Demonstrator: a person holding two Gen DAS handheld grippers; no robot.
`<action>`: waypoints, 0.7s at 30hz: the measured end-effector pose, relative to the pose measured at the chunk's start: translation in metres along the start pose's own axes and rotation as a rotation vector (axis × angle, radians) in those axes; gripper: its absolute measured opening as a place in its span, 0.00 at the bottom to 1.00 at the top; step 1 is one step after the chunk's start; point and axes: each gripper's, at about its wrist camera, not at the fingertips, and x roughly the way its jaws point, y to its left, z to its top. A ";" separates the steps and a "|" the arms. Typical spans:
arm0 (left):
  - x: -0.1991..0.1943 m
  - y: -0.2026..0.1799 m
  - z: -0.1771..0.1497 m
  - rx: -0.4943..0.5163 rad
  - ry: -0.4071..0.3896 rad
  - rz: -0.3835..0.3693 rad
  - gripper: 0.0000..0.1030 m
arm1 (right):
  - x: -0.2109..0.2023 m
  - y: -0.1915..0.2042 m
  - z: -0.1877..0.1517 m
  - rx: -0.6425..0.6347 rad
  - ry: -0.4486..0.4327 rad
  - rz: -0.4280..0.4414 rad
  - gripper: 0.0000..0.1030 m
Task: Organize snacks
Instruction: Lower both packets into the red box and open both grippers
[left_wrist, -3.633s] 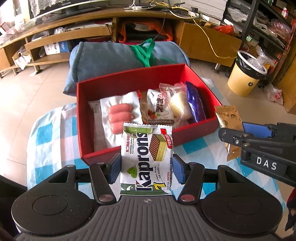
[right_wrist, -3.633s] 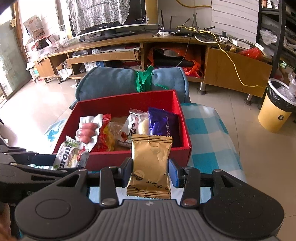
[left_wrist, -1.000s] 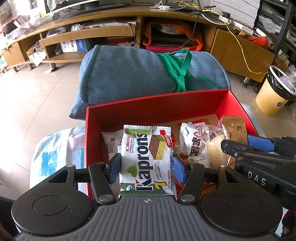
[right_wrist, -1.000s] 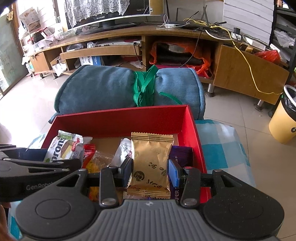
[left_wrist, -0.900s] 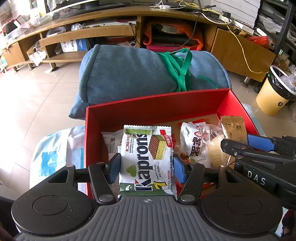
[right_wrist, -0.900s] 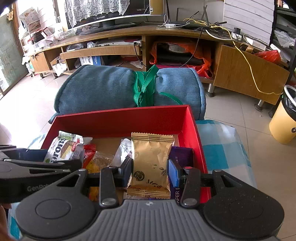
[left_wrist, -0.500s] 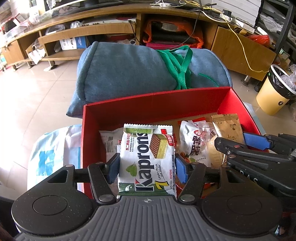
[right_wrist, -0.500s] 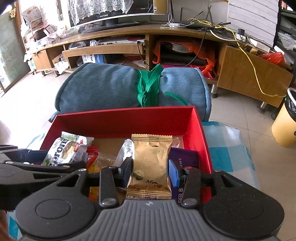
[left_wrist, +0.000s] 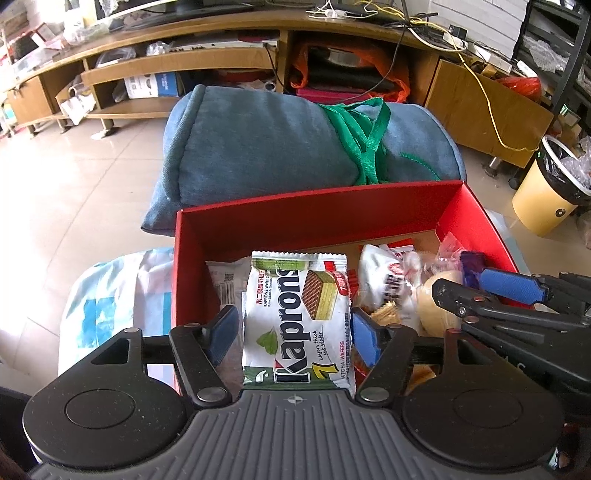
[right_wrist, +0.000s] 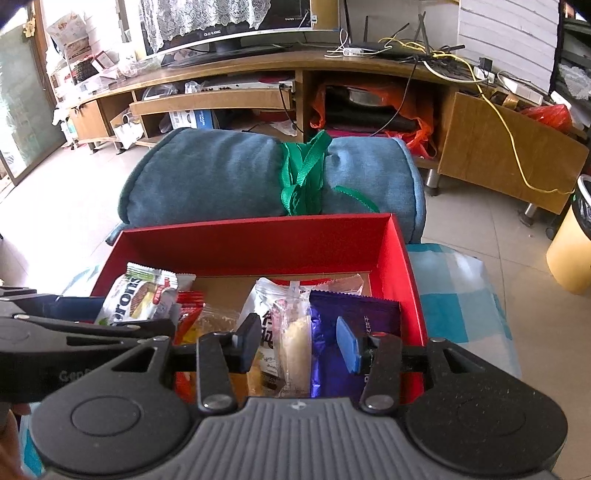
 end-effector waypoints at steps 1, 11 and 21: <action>-0.001 0.000 0.000 0.000 -0.001 -0.001 0.71 | -0.001 0.000 0.000 0.002 -0.002 0.002 0.41; -0.012 -0.004 -0.001 0.020 -0.024 -0.012 0.79 | -0.011 -0.006 0.001 0.031 -0.016 -0.009 0.43; -0.025 -0.012 -0.006 0.043 -0.048 -0.042 0.82 | -0.028 -0.025 -0.002 0.103 -0.036 -0.046 0.44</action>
